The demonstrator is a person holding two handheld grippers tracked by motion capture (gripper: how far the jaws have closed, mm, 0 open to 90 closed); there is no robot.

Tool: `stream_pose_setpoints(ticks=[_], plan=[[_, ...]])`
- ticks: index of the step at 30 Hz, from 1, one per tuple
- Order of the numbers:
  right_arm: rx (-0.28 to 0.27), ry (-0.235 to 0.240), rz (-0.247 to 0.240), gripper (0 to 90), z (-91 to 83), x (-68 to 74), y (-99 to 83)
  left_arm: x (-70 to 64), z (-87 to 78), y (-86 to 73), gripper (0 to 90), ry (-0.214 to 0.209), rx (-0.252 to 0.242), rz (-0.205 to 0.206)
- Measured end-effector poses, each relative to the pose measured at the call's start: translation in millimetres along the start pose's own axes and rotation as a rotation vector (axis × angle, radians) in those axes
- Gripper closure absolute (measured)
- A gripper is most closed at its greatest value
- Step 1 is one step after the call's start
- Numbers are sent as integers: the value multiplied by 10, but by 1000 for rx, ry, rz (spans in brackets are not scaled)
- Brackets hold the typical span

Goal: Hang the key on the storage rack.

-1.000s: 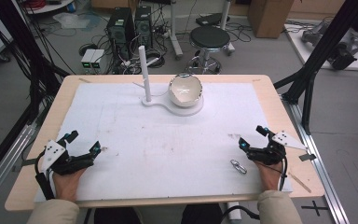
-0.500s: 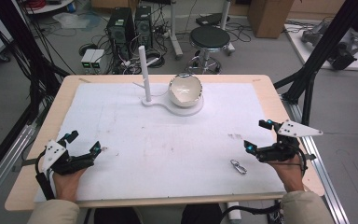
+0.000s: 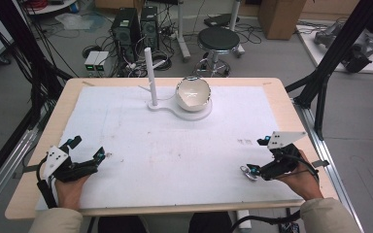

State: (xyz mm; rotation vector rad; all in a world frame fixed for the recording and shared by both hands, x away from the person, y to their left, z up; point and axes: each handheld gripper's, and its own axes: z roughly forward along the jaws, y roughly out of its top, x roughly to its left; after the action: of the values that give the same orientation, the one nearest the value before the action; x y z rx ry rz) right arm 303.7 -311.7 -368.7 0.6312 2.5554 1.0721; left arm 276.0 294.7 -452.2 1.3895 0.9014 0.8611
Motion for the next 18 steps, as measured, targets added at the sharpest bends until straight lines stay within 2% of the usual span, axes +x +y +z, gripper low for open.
stream_pose_setpoints(ticks=[2, 3, 4, 5, 6, 7, 8, 16, 18], plan=[[36, 19, 6, 74, 69, 7, -23, 0, 0, -1, 54, -1, -1, 0], [36, 19, 6, 74, 69, 7, -23, 1, -2, 0, 54, -3, -2, 1], [73, 49, 3, 153, 137, 14, -46, 2, -4, -1, 54, -4, -2, 0], [73, 49, 3, 153, 137, 14, -46, 2, -4, -1, 54, -4, -2, 0], [110, 81, -2, 158, 216, 19, -66, 3, -4, -1, 54, -3, -2, 0], [110, 81, -2, 158, 216, 19, -66, 2, -2, -2, 54, -3, -3, -2], [153, 96, -1, 172, 284, 23, -80, 2, -2, -1, 54, -3, -3, -1], [226, 128, 3, 277, 404, 1, -129, 3, -2, -1, 54, -4, -2, -2], [236, 128, 7, 332, 402, -4, -138, 3, -2, -1, 54, -4, -2, -1]])
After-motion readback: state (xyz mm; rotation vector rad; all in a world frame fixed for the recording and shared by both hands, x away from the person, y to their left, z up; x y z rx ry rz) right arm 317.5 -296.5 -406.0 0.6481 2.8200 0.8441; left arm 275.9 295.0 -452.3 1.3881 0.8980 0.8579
